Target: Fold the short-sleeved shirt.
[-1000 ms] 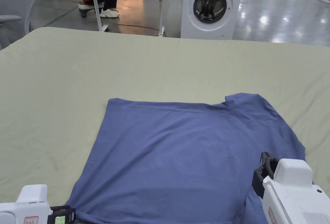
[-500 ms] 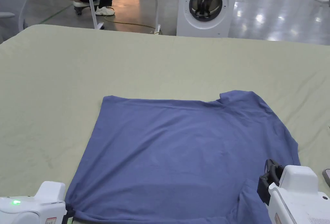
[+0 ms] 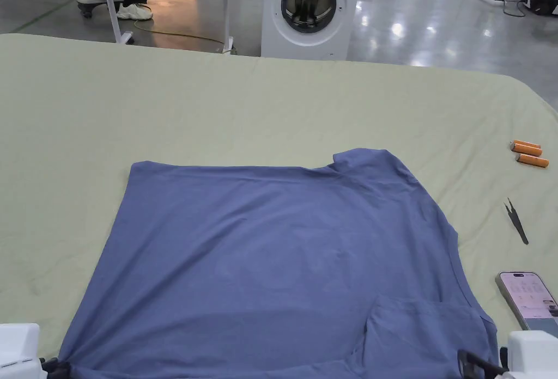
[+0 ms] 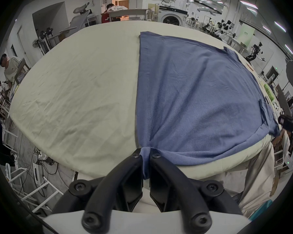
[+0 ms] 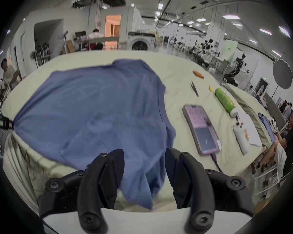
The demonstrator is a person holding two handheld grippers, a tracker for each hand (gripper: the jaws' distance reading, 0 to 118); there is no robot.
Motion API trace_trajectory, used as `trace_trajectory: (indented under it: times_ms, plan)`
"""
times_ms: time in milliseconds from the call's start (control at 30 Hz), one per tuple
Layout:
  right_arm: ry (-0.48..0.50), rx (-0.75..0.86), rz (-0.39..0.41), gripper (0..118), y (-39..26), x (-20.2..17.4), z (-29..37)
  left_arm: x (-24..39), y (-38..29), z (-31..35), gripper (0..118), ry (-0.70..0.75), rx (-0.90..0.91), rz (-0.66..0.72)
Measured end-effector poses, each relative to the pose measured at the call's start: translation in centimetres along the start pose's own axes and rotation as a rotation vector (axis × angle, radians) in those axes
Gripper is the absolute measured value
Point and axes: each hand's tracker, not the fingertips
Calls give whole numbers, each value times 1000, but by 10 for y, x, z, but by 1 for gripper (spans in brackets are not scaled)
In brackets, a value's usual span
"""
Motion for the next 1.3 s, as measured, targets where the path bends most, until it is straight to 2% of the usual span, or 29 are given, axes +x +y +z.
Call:
trace_trajectory:
  times_ms: [133,200,267,333,467,733,867,1167,1300]
  plan:
    - [14,-129,-3,55,-21,3,-18,-1,0,2,1,-6,5,4]
    - [32,-143,-23,50,-28,4,-28,2,-1,5,1,-9,6,3]
    - [67,-108,-78,34,-31,5,-30,2,-1,7,1,-13,7,8]
    - [90,-113,-63,9,-26,2,-29,3,0,11,1,-17,11,10]
    - [76,-133,-41,7,-18,-4,-29,3,1,15,1,-19,25,14]
    - [101,-33,-144,7,17,18,0,1,17,36,1,-40,183,29]
    - [96,19,-139,7,50,24,-1,3,49,40,1,-44,265,29]
    - [74,109,-151,7,138,33,-57,10,144,5,1,-46,303,11]
    - [56,107,-125,7,163,30,-98,11,167,-28,1,-22,261,37]
